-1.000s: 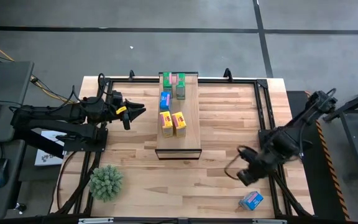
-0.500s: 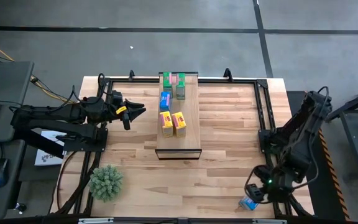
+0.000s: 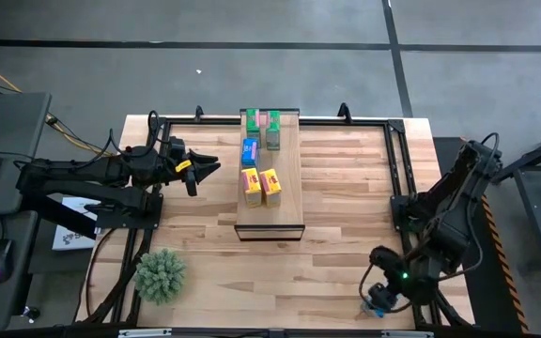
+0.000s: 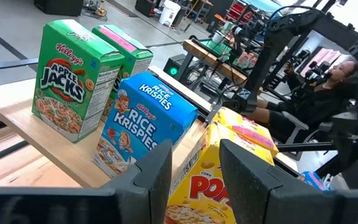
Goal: Stack cereal on shelf
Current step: Put the blue cereal on the shelf
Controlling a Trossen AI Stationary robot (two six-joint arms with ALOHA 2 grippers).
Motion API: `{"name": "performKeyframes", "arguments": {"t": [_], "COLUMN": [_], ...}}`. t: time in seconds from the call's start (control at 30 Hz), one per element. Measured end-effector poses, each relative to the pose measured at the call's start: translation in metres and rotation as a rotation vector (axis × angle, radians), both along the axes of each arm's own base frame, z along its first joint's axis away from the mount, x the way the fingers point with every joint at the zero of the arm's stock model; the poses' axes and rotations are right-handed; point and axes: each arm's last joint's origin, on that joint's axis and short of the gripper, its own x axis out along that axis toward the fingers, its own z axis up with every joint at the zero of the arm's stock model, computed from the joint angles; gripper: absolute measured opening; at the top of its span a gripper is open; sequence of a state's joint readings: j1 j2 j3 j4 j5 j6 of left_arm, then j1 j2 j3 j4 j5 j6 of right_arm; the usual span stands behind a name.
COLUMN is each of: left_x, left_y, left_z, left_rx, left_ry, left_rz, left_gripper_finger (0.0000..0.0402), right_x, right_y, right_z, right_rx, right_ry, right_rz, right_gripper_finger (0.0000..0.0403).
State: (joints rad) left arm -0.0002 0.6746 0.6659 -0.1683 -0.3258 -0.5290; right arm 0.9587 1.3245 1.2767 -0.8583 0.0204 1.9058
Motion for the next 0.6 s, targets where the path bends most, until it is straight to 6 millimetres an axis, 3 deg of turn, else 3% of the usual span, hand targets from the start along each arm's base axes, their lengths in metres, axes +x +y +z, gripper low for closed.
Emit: {"name": "performKeyframes", "arguments": {"t": [0.23, 0.47, 0.6], "left_x": [0.000, 0.000, 0.000], "left_y": [0.000, 0.000, 0.000], "left_z": [0.000, 0.000, 0.000], "left_rx": [-0.015, -0.016, -0.016], "left_ry": [-0.005, -0.005, -0.005], "left_rz": [0.002, 0.003, 0.003], "left_gripper_finger": [0.0127, 0.0127, 0.0127], "right_x": [0.015, 0.035, 0.032], "right_y": [0.009, 0.013, 0.024], "right_z": [0.003, -0.007, -0.021], "right_rx": [-0.011, -0.106, -0.177], "right_ry": [0.084, 0.038, -0.059], "right_rz": [0.535, 0.736, 0.985], "right_gripper_finger": [0.0312, 0.0312, 0.0312]}}
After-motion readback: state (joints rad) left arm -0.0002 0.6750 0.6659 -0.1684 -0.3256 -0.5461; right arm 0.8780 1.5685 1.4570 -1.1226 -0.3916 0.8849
